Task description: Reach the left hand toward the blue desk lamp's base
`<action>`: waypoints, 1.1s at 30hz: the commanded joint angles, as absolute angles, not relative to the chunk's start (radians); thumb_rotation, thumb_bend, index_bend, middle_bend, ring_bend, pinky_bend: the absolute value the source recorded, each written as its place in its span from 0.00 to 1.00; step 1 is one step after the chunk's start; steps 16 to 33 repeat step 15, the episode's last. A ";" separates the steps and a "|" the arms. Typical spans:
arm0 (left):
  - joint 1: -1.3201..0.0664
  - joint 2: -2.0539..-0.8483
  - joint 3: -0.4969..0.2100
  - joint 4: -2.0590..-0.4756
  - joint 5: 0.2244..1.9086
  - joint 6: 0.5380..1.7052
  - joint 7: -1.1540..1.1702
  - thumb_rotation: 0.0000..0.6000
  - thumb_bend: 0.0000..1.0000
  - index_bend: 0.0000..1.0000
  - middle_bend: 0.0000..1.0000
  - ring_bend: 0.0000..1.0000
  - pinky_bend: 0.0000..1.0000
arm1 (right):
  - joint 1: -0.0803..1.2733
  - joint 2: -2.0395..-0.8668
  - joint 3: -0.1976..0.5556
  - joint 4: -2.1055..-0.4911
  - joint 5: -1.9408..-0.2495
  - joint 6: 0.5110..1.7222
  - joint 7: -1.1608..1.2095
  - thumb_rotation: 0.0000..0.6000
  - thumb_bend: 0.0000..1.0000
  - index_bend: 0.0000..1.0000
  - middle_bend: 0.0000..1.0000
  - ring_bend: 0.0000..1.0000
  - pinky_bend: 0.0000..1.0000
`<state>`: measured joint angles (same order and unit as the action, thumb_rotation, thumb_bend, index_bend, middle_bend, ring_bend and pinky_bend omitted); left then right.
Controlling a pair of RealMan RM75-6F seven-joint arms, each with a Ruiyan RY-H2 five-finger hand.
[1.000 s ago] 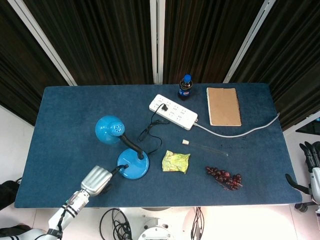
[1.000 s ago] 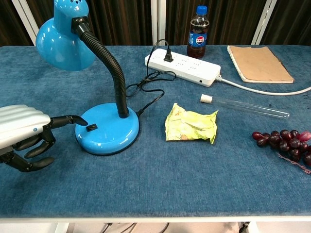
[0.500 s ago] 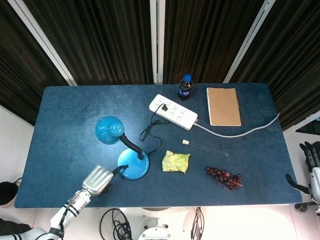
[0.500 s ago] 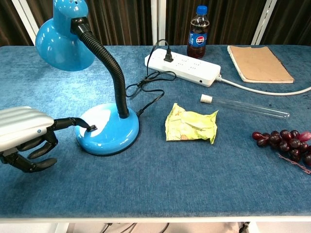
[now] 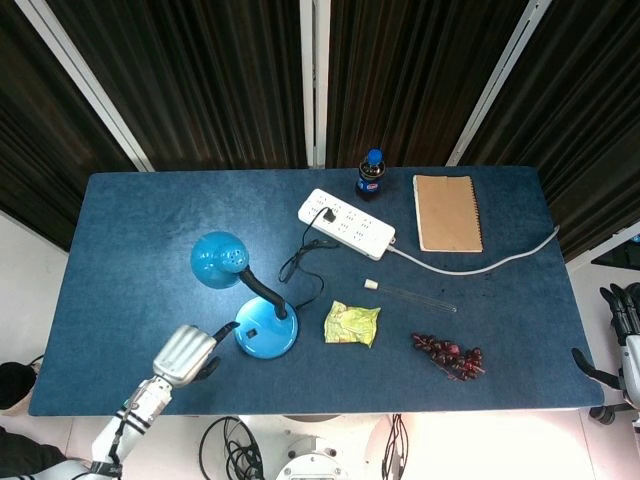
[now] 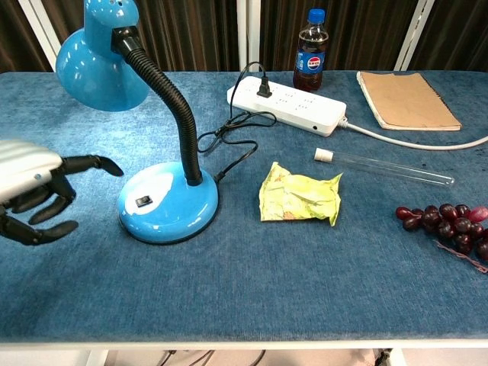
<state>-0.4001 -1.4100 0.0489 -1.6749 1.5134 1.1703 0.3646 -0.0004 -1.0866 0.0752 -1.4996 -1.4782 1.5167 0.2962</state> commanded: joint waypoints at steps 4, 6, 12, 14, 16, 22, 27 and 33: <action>-0.219 -1.299 0.013 -1.596 1.574 1.545 0.145 1.00 0.36 0.30 0.68 0.68 0.65 | 0.001 -1.089 0.073 -1.502 -1.479 1.512 0.288 1.00 0.18 0.00 0.00 0.00 0.00; -0.181 -1.258 0.001 -1.595 1.562 1.606 0.111 1.00 0.34 0.30 0.57 0.55 0.61 | -0.001 -1.094 0.069 -1.503 -1.486 1.516 0.280 1.00 0.18 0.00 0.00 0.00 0.00; -0.124 -1.133 -0.018 -1.668 1.443 1.600 0.075 1.00 0.14 0.12 0.07 0.02 0.10 | 0.000 -1.111 0.059 -1.494 -1.503 1.520 0.240 1.00 0.18 0.00 0.00 0.00 0.00; -0.118 -1.118 -0.027 -1.674 1.432 1.602 0.066 1.00 0.14 0.10 0.03 0.00 0.02 | 0.001 -1.114 0.056 -1.491 -1.515 1.525 0.229 1.00 0.18 0.00 0.00 0.00 0.00; -0.114 -1.118 -0.033 -1.664 1.436 1.614 0.069 1.00 0.13 0.10 0.03 0.00 0.01 | 0.002 -1.115 0.055 -1.489 -1.522 1.530 0.221 1.00 0.18 0.00 0.00 0.00 0.00; -0.114 -1.118 -0.033 -1.664 1.436 1.614 0.069 1.00 0.13 0.10 0.03 0.00 0.01 | 0.002 -1.115 0.055 -1.489 -1.522 1.530 0.221 1.00 0.18 0.00 0.00 0.00 0.00; -0.114 -1.118 -0.033 -1.664 1.436 1.614 0.069 1.00 0.13 0.10 0.03 0.00 0.01 | 0.002 -1.115 0.055 -1.489 -1.522 1.530 0.221 1.00 0.18 0.00 0.00 0.00 0.00; -0.114 -1.118 -0.033 -1.664 1.436 1.614 0.069 1.00 0.13 0.10 0.03 0.00 0.01 | 0.002 -1.115 0.055 -1.489 -1.522 1.530 0.221 1.00 0.18 0.00 0.00 0.00 0.00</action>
